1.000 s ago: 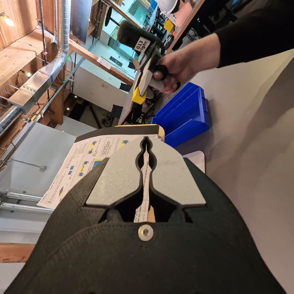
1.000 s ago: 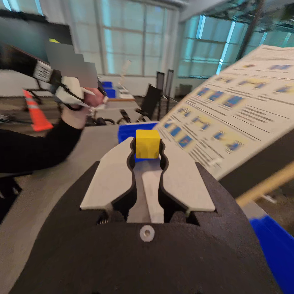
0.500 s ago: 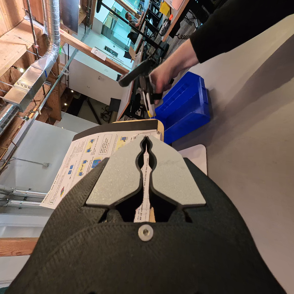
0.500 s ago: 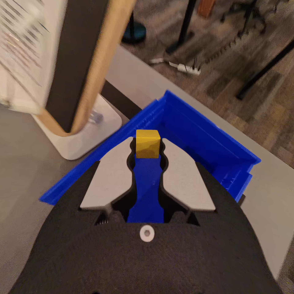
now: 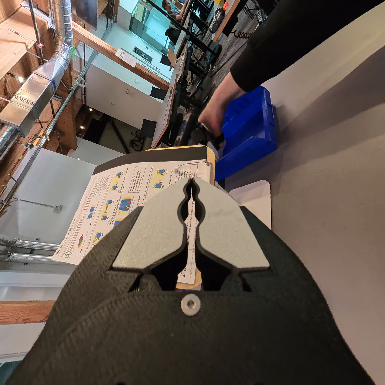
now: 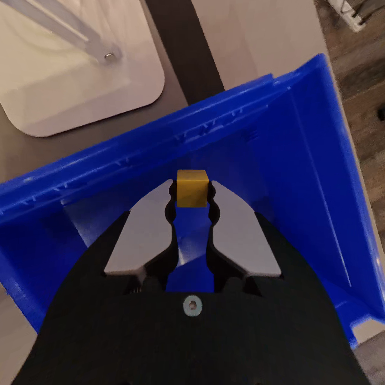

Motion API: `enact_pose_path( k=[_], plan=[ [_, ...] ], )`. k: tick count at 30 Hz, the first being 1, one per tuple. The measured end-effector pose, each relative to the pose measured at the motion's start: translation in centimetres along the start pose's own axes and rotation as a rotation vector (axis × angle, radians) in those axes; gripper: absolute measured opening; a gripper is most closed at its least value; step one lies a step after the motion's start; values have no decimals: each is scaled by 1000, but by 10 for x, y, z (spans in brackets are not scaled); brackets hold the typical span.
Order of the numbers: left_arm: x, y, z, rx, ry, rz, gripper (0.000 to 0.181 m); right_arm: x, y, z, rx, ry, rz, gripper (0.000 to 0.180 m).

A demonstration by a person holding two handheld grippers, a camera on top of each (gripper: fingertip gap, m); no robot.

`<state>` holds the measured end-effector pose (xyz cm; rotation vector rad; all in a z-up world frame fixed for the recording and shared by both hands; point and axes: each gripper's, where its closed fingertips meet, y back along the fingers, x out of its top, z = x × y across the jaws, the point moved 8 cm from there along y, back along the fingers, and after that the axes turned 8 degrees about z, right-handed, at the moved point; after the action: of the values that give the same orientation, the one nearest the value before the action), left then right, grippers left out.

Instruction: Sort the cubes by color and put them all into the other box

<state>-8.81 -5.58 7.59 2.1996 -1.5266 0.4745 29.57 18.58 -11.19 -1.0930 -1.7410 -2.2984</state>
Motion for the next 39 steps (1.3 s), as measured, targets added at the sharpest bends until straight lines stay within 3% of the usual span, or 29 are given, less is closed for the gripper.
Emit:
enact_pose_path(
  k=[7, 13, 22, 35, 37, 39],
  plan=[
    [-6, -2, -1, -5, 7, -23, 0, -12, -12, 9, 84, 38, -18, 29],
    [-10, -9, 0, -15, 8, -34, 0, -25, -17, 32, -60, -215, -68, 29],
    [-13, -14, 1, -31, 8, -43, 0, -27, -26, 34, -70, -371, -184, 29],
    [-15, -13, 1, -40, 11, -47, 0, -23, -38, 30, -26, -251, -195, 32],
    [-16, -13, 1, -42, 11, -50, 0, -22, -36, 29, -24, -267, -175, 48],
    [-15, -13, 1, -42, 10, -50, 0, -21, -27, 29, -36, -268, -149, 49]
  ],
)
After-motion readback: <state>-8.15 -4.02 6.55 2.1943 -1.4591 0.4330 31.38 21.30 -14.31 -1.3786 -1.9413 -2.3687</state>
